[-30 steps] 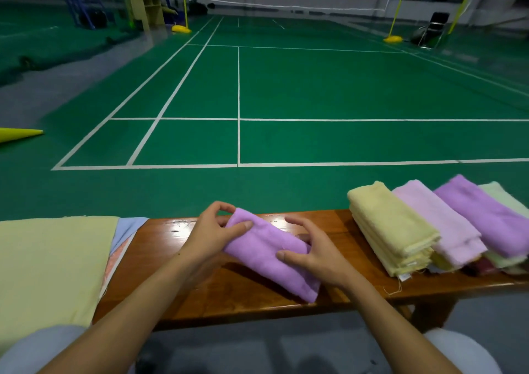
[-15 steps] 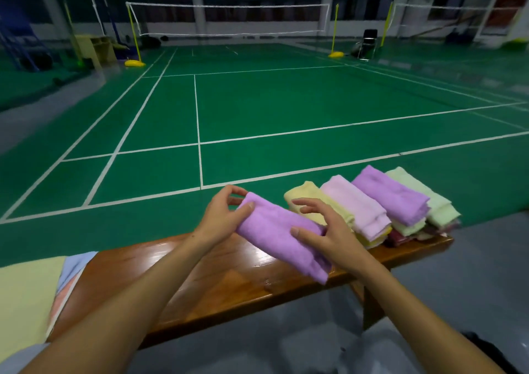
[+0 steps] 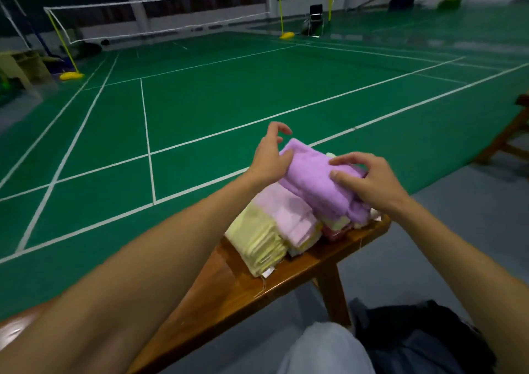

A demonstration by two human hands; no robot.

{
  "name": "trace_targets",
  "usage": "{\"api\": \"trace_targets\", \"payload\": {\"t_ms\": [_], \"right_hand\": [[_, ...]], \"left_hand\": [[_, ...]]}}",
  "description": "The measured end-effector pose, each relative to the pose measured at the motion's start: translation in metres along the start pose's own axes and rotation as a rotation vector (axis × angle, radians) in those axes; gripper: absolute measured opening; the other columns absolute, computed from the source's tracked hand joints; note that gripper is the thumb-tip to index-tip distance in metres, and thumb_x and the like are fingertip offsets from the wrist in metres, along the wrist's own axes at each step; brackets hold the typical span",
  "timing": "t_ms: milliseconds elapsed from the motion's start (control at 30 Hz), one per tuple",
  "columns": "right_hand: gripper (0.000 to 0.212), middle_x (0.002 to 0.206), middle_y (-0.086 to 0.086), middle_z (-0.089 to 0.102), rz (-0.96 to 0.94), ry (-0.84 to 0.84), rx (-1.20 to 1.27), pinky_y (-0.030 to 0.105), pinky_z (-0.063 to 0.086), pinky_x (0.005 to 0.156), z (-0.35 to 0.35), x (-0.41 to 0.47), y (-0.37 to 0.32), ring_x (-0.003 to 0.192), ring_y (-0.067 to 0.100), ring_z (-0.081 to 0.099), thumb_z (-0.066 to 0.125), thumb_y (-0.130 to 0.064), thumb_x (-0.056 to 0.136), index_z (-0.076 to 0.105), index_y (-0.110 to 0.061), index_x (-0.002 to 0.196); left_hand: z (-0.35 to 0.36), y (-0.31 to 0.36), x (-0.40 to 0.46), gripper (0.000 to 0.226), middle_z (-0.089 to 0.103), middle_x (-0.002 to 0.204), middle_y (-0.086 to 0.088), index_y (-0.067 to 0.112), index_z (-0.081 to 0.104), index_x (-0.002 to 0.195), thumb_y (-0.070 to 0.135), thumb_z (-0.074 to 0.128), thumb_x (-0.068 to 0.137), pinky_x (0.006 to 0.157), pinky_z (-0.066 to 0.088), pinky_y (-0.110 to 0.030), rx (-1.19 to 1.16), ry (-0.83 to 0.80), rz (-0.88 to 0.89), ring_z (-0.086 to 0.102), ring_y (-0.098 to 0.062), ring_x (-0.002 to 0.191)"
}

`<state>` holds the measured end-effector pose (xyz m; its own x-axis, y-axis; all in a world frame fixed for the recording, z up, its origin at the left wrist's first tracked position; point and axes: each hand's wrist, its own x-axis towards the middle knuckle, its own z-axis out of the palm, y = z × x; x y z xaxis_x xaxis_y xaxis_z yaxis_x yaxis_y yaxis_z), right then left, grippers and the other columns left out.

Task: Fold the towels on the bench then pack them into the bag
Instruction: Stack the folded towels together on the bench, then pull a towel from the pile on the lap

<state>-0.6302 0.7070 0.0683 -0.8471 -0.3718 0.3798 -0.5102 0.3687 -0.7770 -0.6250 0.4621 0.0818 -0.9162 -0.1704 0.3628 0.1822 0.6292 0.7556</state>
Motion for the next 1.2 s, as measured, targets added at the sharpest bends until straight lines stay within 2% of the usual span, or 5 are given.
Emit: {"api": "trace_targets", "payload": {"t_ms": [233, 400, 533, 733, 1200], "right_hand": [[0.023, 0.114, -0.003, 0.073, 0.128, 0.051, -0.061, 0.034, 0.052, 0.101, -0.028, 0.065, 0.075, 0.108, 0.013, 0.066, 0.076, -0.018, 0.089, 0.078, -0.019, 0.112], [0.037, 0.132, 0.012, 0.061, 0.261, -0.152, -0.299, 0.033, 0.045, 0.087, 0.002, 0.068, 0.123, 0.109, 0.026, 0.063, 0.073, -0.037, 0.092, 0.07, -0.017, 0.124], [0.04, 0.131, 0.013, 0.048, 0.275, -0.155, -0.421, 0.046, 0.051, 0.097, 0.006, 0.07, 0.116, 0.11, 0.035, 0.059, 0.066, -0.042, 0.094, 0.064, -0.022, 0.129], [0.033, 0.134, 0.016, 0.051, 0.19, -0.088, -0.53, 0.049, 0.041, 0.105, 0.0, 0.068, 0.066, 0.126, 0.039, 0.045, 0.063, -0.035, 0.096, 0.067, -0.021, 0.126], [0.011, 0.091, -0.008, 0.064, -0.383, -0.041, -0.178, 0.041, 0.055, 0.079, 0.138, -0.011, -0.129, 0.085, 0.014, 0.06, 0.063, -0.031, 0.095, 0.069, -0.022, 0.095]], "left_hand": [[0.091, -0.004, 0.095, 0.017, 0.066, 0.112, -0.015, 0.026, 0.064, 0.095, 0.011, 0.056, 0.094, 0.086, 0.049, -0.033, 0.191, -0.058, -0.024, 0.064, -0.031, 0.102], [0.12, -0.04, 0.084, 0.012, 0.069, 0.117, -0.003, 0.032, 0.064, 0.098, 0.043, 0.064, 0.093, 0.093, 0.053, -0.044, 0.481, -0.268, -0.03, 0.062, -0.03, 0.109], [0.109, -0.032, 0.082, 0.015, 0.059, 0.12, -0.005, 0.031, 0.068, 0.106, 0.04, 0.064, 0.095, 0.096, 0.047, -0.046, 0.55, -0.23, 0.058, 0.056, -0.029, 0.112], [0.056, -0.004, 0.057, 0.016, 0.066, 0.116, -0.001, 0.027, 0.069, 0.107, 0.032, 0.063, 0.093, 0.092, 0.053, -0.046, 0.476, -0.172, 0.109, 0.061, -0.025, 0.108], [-0.204, 0.002, -0.152, 0.009, 0.064, 0.077, 0.027, 0.035, 0.063, 0.092, 0.044, 0.063, 0.092, 0.069, 0.054, -0.032, 0.639, -0.026, 0.059, 0.061, -0.002, 0.069]]}}
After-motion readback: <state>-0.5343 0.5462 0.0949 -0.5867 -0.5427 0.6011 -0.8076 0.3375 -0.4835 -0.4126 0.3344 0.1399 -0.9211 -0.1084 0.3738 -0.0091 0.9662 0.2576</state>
